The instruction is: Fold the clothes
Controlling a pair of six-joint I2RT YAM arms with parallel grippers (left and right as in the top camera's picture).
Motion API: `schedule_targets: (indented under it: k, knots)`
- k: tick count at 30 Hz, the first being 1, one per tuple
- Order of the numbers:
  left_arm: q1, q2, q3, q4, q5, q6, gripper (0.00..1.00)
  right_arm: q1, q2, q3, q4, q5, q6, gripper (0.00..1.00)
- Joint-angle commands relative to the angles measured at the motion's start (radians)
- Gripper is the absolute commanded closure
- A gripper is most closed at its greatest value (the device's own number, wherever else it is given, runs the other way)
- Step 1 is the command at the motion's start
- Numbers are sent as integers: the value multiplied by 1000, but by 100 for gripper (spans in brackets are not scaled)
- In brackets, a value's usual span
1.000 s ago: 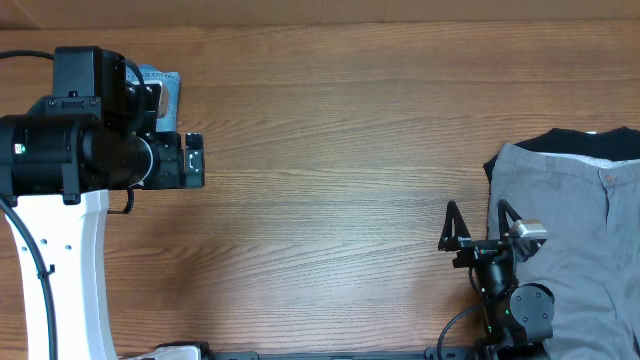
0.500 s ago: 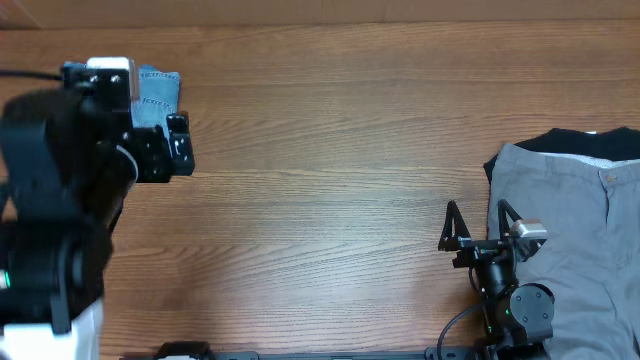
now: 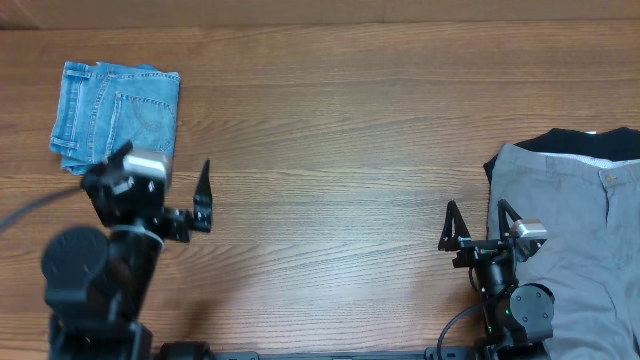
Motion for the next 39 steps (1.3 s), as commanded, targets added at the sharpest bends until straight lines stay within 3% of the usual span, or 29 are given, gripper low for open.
schedule_targets:
  k: [1, 8, 18, 23, 28, 31, 39]
  knots:
    - [-6, -121, -167, 80, 4, 24, 0, -3, -12, -10, 4, 3, 0, 0]
    - [-6, -341, -469, 300, 4, 24, 0, -3, -12, -10, 4, 3, 0, 0]
    - [-7, -612, -750, 420, -17, 24, 0, -3, -12, -10, 4, 3, 0, 0]
    - [-10, -608, -864, 537, -39, 20, 0, -3, -12, -10, 4, 3, 0, 0]
    - [-10, -608, -929, 534, -41, -18, 0, -3, -12, -10, 4, 3, 0, 0]
    - [-9, -608, -928, 436, -43, -18, 0, -3, -12, -10, 4, 3, 0, 0]
    - [-9, -607, -928, 439, -45, -18, 0, -3, -12, -10, 4, 3, 0, 0]
